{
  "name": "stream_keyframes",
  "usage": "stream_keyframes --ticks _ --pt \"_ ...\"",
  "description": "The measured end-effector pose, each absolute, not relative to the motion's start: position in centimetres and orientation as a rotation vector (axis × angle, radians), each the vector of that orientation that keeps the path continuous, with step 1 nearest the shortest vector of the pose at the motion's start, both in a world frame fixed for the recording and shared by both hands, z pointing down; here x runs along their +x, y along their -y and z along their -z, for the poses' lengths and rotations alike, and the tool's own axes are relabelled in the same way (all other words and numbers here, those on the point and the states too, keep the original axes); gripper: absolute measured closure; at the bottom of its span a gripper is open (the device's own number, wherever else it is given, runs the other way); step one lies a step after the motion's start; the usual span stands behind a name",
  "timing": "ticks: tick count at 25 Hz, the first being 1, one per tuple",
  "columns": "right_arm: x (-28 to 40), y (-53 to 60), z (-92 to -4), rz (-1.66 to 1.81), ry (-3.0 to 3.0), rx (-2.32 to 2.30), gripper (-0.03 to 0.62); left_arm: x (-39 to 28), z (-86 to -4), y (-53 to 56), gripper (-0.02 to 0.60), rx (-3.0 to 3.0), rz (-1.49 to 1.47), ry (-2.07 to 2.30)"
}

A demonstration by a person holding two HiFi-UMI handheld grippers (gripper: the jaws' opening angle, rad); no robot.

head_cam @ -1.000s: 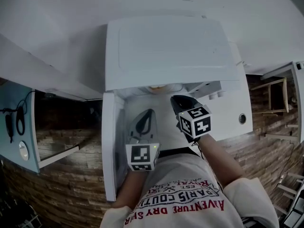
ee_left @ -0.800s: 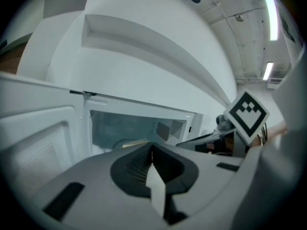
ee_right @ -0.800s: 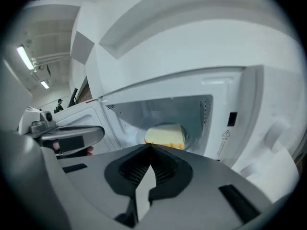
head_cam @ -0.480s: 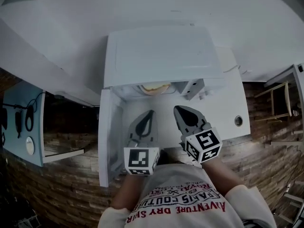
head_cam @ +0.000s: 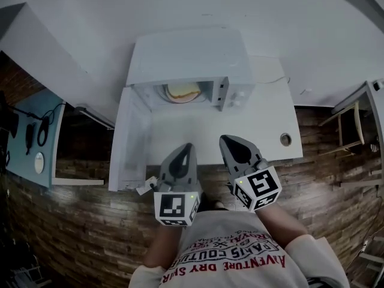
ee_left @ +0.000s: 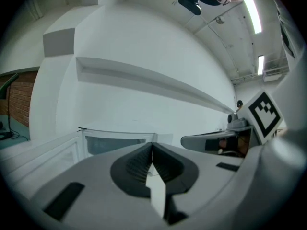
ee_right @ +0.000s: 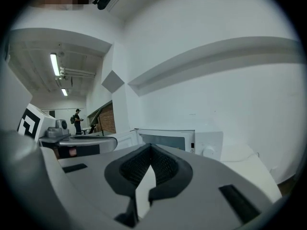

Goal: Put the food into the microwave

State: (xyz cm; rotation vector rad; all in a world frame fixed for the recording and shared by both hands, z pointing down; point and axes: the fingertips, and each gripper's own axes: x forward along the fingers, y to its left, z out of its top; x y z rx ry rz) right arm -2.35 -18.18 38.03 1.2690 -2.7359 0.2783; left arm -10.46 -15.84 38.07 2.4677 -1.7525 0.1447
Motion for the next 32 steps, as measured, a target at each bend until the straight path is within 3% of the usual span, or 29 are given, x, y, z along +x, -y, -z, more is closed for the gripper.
stream_keyframes --ticks 9,32 --pt "0.1 13.9 -36.6 -0.197 2.785 1.291 0.582 -8.6 -35.9 11.4 0.575 2.480 -0.083 1.830" --pt "0.3 14.9 -35.2 -0.162 2.802 1.309 0.582 -8.7 -34.1 12.2 0.575 2.498 -0.056 1.853"
